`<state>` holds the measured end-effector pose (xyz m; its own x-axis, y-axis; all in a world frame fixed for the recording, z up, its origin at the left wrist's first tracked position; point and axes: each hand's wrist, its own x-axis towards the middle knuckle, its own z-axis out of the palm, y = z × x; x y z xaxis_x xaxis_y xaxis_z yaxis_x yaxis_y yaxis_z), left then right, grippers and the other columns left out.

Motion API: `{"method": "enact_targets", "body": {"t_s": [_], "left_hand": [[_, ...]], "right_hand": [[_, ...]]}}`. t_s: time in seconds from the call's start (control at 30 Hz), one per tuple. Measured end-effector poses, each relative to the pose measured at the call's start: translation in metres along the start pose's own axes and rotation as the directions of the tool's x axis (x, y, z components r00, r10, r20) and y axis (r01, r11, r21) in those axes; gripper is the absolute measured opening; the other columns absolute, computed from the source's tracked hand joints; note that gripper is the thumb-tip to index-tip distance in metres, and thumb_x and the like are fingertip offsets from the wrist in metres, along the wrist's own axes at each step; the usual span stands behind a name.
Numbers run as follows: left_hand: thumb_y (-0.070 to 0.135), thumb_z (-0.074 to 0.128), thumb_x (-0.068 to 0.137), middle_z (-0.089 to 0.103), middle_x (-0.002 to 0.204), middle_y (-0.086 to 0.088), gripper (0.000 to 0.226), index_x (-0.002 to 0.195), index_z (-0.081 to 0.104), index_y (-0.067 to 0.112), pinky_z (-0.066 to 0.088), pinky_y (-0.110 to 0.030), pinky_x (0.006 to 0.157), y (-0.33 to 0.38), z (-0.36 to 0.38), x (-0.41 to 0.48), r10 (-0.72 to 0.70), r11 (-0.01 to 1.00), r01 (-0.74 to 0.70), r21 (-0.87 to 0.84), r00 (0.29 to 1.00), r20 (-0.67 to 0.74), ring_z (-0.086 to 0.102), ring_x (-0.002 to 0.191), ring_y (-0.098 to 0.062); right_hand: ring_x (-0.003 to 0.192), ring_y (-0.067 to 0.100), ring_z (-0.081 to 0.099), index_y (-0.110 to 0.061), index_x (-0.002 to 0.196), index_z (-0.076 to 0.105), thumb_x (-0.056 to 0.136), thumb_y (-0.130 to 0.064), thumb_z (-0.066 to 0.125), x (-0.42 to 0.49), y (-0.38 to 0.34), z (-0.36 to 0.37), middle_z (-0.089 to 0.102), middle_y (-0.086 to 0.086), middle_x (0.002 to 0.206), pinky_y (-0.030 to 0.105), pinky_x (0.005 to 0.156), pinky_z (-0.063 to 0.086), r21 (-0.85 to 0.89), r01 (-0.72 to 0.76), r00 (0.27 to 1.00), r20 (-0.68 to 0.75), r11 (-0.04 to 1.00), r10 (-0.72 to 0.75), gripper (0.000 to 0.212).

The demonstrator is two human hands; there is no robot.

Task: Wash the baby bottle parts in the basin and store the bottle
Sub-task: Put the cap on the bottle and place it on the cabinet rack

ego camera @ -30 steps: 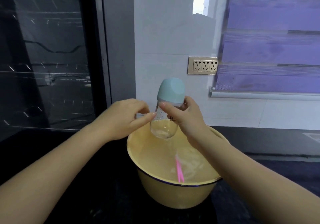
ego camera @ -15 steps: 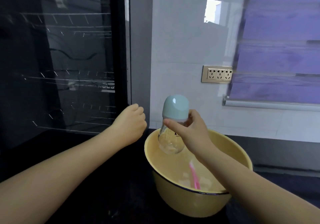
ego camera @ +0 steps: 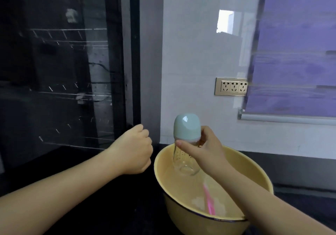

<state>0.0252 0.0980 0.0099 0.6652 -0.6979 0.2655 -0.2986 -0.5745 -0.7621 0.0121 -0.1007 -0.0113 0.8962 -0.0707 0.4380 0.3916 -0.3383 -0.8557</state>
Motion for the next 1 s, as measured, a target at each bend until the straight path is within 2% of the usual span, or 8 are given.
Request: {"method": "enact_targets", "body": {"t_s": [0.07,0.2,0.33,0.43,0.57,0.73,0.83,1.0], "left_hand": [[0.031,0.036,0.093,0.059,0.081,-0.004,0.037,0.083,0.064,0.009,0.021,-0.034,0.072,0.004,-0.005,-0.004,0.011,0.999,-0.007,-0.045,0.995,0.102,0.036,0.071,-0.023],[0.026,0.076,0.062,0.053,0.056,-0.001,0.023,0.051,0.062,0.012,0.035,-0.03,0.063,0.003,-0.017,-0.01,-0.002,1.0,0.003,-0.012,0.995,0.1,0.051,0.06,-0.021],[0.019,0.029,0.096,0.061,0.112,0.001,0.039,0.111,0.065,0.021,0.014,-0.038,0.114,0.008,-0.004,-0.03,-0.16,0.975,0.135,0.177,0.978,0.134,0.044,0.119,-0.023],[0.03,0.063,0.075,0.065,0.069,0.008,0.012,0.066,0.072,0.028,0.034,-0.035,0.102,0.005,-0.02,-0.046,-0.163,0.974,0.133,0.184,0.974,0.159,0.061,0.08,-0.015],[0.01,0.08,0.047,0.038,0.036,0.001,0.031,0.033,0.053,0.015,0.034,-0.036,0.085,0.006,-0.025,-0.058,-0.168,0.985,0.16,0.066,0.977,0.132,0.046,0.052,-0.022],[0.017,0.044,0.092,0.041,0.061,0.005,0.033,0.06,0.038,0.017,0.022,-0.032,0.084,0.018,-0.05,-0.052,-0.434,0.901,0.426,0.083,0.887,0.155,0.041,0.076,-0.02],[0.031,0.042,0.096,0.063,0.089,0.004,0.024,0.082,0.057,0.019,0.029,-0.035,0.09,0.016,-0.061,-0.049,-0.524,0.848,0.53,0.002,0.838,0.154,0.052,0.095,-0.022],[0.052,0.043,0.091,0.06,0.116,0.003,0.04,0.117,0.056,0.026,0.035,-0.037,0.091,0.018,-0.056,-0.04,-0.607,0.674,0.641,-0.368,0.764,0.219,0.05,0.113,-0.022]], "right_hand": [[0.082,0.003,0.059,-0.023,0.103,0.053,0.064,-0.035,0.083,-0.002,-0.001,0.001,0.061,-0.011,0.091,0.017,0.066,0.044,0.021,-0.002,1.0,-0.006,1.0,0.002,0.05],[0.081,0.003,0.058,-0.022,0.103,0.053,0.065,-0.035,0.083,-0.007,-0.005,0.001,0.062,-0.01,0.09,0.018,0.066,0.043,0.027,0.014,1.0,0.004,1.0,-0.014,0.05],[0.078,0.001,0.057,-0.022,0.101,0.053,0.065,-0.037,0.083,-0.009,-0.009,0.004,0.061,-0.009,0.09,0.017,0.065,0.042,0.02,0.024,0.999,0.03,1.0,-0.024,0.05],[0.081,0.003,0.057,-0.022,0.102,0.052,0.064,-0.04,0.083,-0.009,-0.01,0.007,0.061,-0.008,0.093,0.018,0.065,0.042,-0.006,0.039,0.998,0.045,0.999,-0.038,0.052],[0.086,0.004,0.057,-0.023,0.104,0.051,0.063,-0.042,0.083,-0.012,-0.012,0.008,0.06,-0.008,0.097,0.018,0.066,0.043,-0.038,0.053,0.997,0.057,0.998,-0.051,0.056],[0.086,0.004,0.056,-0.024,0.104,0.051,0.063,-0.042,0.083,-0.018,-0.017,0.007,0.06,-0.008,0.097,0.018,0.066,0.044,-0.046,0.07,0.996,0.064,0.996,-0.067,0.055],[0.085,0.002,0.055,-0.024,0.103,0.05,0.064,-0.042,0.083,-0.023,-0.02,0.007,0.059,-0.01,0.096,0.018,0.066,0.043,-0.04,0.075,0.995,0.072,0.996,-0.072,0.054],[0.081,0.0,0.053,-0.022,0.105,0.05,0.065,-0.04,0.082,-0.026,-0.025,0.012,0.058,-0.011,0.094,0.015,0.063,0.04,-0.015,0.099,0.991,0.095,0.995,-0.097,0.054]]}}
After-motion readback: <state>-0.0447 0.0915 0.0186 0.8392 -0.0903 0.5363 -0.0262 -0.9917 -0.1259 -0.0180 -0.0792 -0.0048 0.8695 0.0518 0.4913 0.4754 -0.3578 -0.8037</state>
